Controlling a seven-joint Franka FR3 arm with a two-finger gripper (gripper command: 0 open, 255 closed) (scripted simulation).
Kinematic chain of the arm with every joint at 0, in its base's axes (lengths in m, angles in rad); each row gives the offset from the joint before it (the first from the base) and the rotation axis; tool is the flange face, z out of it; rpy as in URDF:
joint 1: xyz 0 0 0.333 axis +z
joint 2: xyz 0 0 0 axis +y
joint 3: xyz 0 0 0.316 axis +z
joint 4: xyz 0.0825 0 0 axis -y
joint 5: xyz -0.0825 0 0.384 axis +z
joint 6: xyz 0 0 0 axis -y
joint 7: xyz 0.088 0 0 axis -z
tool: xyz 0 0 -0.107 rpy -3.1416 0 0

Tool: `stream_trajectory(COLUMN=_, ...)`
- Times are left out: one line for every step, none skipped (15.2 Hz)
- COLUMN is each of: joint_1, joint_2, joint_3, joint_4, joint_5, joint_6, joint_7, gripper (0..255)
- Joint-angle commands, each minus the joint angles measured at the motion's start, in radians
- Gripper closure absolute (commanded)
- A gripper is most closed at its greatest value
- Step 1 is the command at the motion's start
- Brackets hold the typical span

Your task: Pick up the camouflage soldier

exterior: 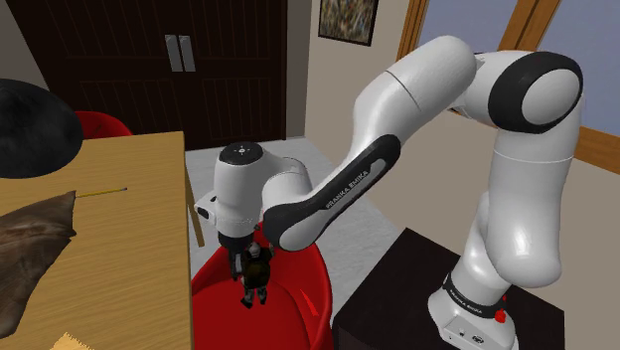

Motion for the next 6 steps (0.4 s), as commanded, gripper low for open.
stream_trajectory(joint_1=-0.004, joint_2=-0.018, joint_3=0.006, joint_4=0.004, joint_5=0.015, joint_6=-0.019, joint_7=-0.011, gripper=255)
stream_trajectory(joint_1=-0.006, joint_2=-0.026, joint_3=0.009, joint_4=0.007, joint_5=0.023, joint_6=-0.030, joint_7=-0.017, gripper=255)
stream_trajectory(joint_1=-0.008, joint_2=-0.035, joint_3=0.012, joint_4=0.011, joint_5=0.030, joint_6=-0.041, joint_7=-0.023, gripper=255)
stream_trajectory(joint_1=-0.009, joint_2=-0.043, joint_3=0.014, joint_4=0.015, joint_5=0.038, joint_6=-0.052, joint_7=-0.029, gripper=255)
stream_trajectory(joint_1=-0.010, joint_2=-0.044, joint_3=0.014, joint_4=0.016, joint_5=0.039, joint_6=-0.053, joint_7=-0.030, gripper=255)
stream_trajectory(joint_1=-0.010, joint_2=-0.044, joint_3=0.014, joint_4=0.015, joint_5=0.039, joint_6=-0.053, joint_7=-0.030, gripper=255)
